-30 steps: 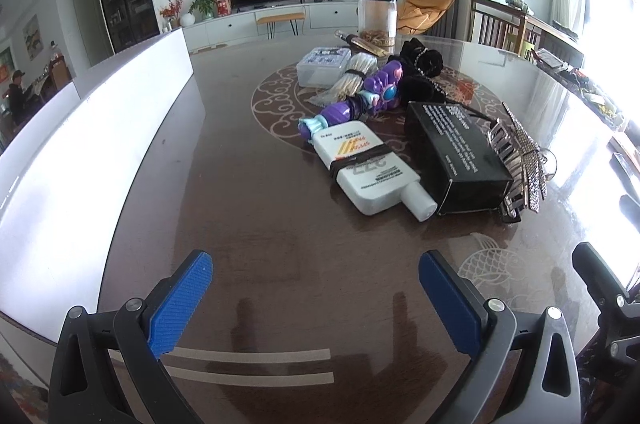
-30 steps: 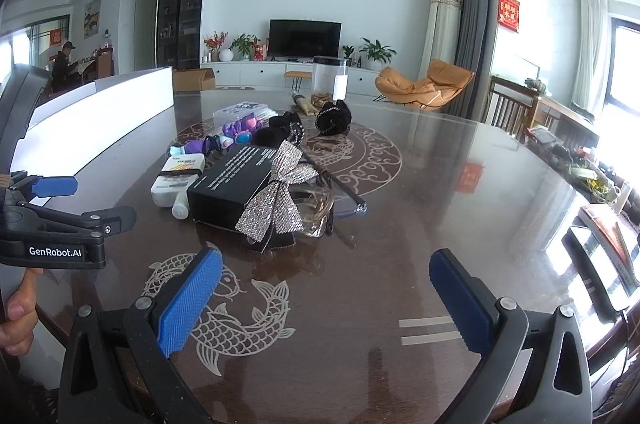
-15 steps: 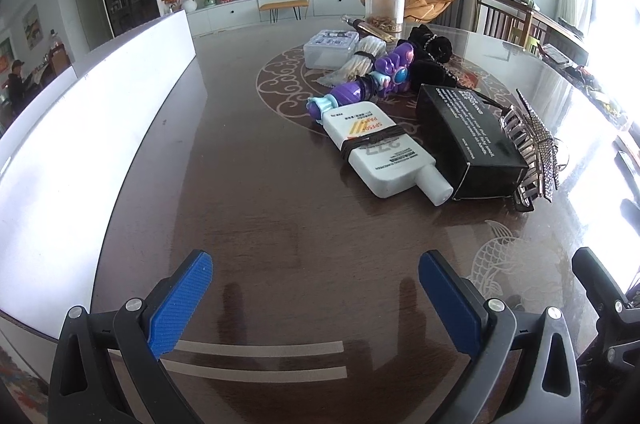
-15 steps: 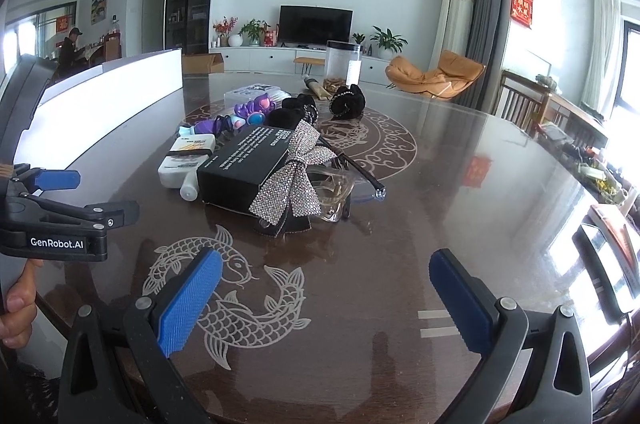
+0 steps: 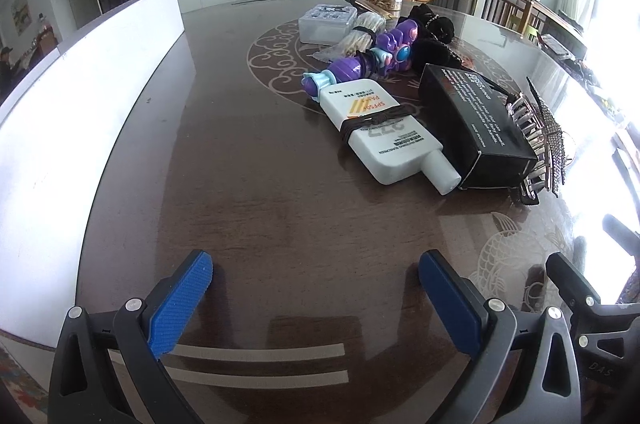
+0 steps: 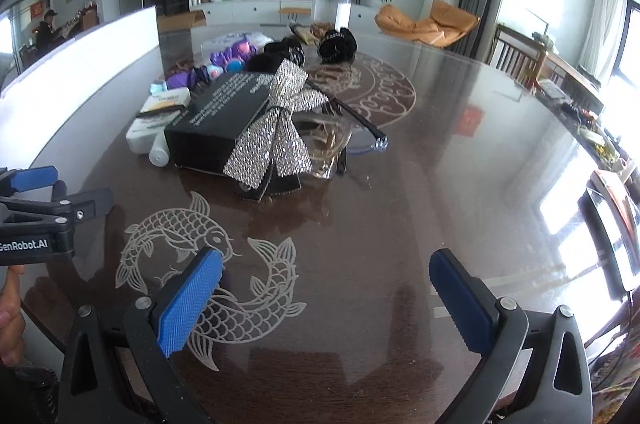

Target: Organize objects

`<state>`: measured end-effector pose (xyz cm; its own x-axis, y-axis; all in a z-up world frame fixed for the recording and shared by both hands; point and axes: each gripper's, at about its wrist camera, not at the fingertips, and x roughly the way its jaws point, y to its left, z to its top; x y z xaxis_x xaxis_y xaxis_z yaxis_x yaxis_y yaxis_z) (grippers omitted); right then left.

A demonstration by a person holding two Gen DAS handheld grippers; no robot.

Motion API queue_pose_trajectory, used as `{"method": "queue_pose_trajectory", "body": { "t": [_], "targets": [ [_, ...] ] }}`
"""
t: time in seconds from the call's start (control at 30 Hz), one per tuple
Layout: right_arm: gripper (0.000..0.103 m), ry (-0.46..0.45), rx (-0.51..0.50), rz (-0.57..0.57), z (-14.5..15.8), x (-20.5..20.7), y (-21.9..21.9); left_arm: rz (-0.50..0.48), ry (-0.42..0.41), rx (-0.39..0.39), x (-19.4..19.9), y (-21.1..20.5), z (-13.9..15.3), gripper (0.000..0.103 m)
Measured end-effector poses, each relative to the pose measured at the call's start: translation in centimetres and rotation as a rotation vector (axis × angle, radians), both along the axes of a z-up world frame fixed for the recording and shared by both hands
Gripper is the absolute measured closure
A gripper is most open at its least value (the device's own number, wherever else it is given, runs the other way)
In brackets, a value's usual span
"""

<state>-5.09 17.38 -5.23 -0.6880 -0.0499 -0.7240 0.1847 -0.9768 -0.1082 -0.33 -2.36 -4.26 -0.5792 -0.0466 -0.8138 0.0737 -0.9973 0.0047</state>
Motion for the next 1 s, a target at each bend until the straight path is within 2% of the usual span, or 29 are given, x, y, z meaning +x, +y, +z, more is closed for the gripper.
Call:
{"method": "queue_pose_trajectory", "body": {
  "t": [0.27,0.57,0.73,0.77,0.87,0.93,1.0],
  "targets": [
    [0.000,-0.024,-0.008,-0.009,-0.1,-0.5,0.2,-0.017,-0.005,0.000,-0.4,-0.1,0.0,0.000],
    [0.000,-0.059,-0.078,-0.022,-0.4,-1.0,0.9,-0.045,-0.027,0.003,-0.9,-0.3,-0.1,0.000],
    [0.000,-0.036,-0.087,-0.023,-0.5,-0.7,0.9,-0.093,-0.050,0.012,-0.8,-0.8,0.1,0.000],
    [0.000,-0.027,-0.088,-0.022,-0.5,-0.6,1.0,-0.093,-0.055,0.027,-0.8,-1.0,0.2,0.000],
    [0.000,-0.001,-0.093,-0.016,-0.6,-0.3,1.0,-0.076,-0.052,0.148,-1.9,-1.9,1.2,0.000],
    [0.000,0.014,-0.096,-0.012,-0.7,-0.2,0.9,-0.058,-0.039,0.171,-3.0,-1.9,2.1,0.000],
    [0.000,0.027,-0.098,-0.010,-0.7,-0.1,0.9,-0.018,-0.023,0.157,-5.2,-1.6,3.0,0.000]
  ]
}}
